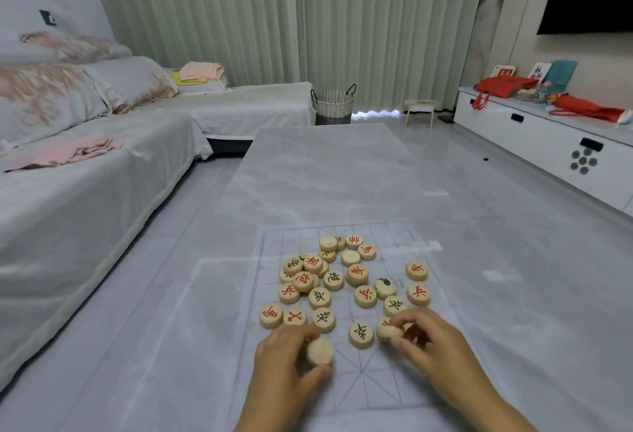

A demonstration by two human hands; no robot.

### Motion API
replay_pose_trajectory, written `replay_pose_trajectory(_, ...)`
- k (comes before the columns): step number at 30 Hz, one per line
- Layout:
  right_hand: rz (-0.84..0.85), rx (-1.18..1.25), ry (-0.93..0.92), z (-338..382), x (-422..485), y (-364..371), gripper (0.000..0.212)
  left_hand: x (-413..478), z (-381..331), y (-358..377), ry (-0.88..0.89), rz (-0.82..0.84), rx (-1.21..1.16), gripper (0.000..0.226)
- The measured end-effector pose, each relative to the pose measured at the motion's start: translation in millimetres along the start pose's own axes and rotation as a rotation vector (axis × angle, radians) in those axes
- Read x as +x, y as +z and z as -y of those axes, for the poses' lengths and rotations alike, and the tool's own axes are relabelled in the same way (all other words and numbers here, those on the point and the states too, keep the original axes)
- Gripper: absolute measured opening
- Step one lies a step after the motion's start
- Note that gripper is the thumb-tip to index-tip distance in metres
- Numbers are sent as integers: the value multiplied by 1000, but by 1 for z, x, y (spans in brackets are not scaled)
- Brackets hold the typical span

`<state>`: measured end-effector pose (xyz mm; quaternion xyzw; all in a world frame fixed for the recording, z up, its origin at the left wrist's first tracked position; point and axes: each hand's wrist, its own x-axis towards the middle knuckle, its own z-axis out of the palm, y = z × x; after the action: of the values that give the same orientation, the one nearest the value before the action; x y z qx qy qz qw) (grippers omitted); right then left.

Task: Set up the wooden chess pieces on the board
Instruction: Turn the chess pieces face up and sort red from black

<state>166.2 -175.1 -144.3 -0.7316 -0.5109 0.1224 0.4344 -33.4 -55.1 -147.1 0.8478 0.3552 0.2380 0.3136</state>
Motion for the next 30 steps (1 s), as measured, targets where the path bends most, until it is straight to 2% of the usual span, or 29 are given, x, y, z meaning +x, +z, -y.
replay_pose_trajectory(3,62,-165,-134,5,-17,16,20,-14,-1,12,32,34,151,47)
replay_pose_trajectory(7,68,-212,-142,0,-24,22,28,-19,-3,16,28,20,274,69)
replay_pose_trajectory(8,65,-223,-127,-1,-24,22,25,-19,-4,15,40,25,296,67)
replay_pose_trajectory(10,59,-240,-91,-4,-23,24,21,-18,-7,14,38,22,308,48)
replay_pose_trajectory(13,42,-246,-66,-6,-22,25,26,-14,-13,15,35,-49,258,26)
replay_pose_trajectory(17,48,-261,-65,-6,-23,26,28,-6,-18,17,-115,-68,119,33)
replay_pose_trajectory(20,54,-264,-53,-8,-23,26,25,-1,-18,18,-207,-81,207,30)
replay_pose_trajectory(24,53,-257,-45,-8,-24,26,25,-7,-16,21,-136,-118,283,20)
replay_pose_trajectory(27,52,-262,-40,-7,-24,26,24,-11,-14,21,-128,-153,174,17)
replay_pose_trajectory(30,57,-264,-40,-7,-24,26,23,-14,-11,16,-149,-121,23,4)
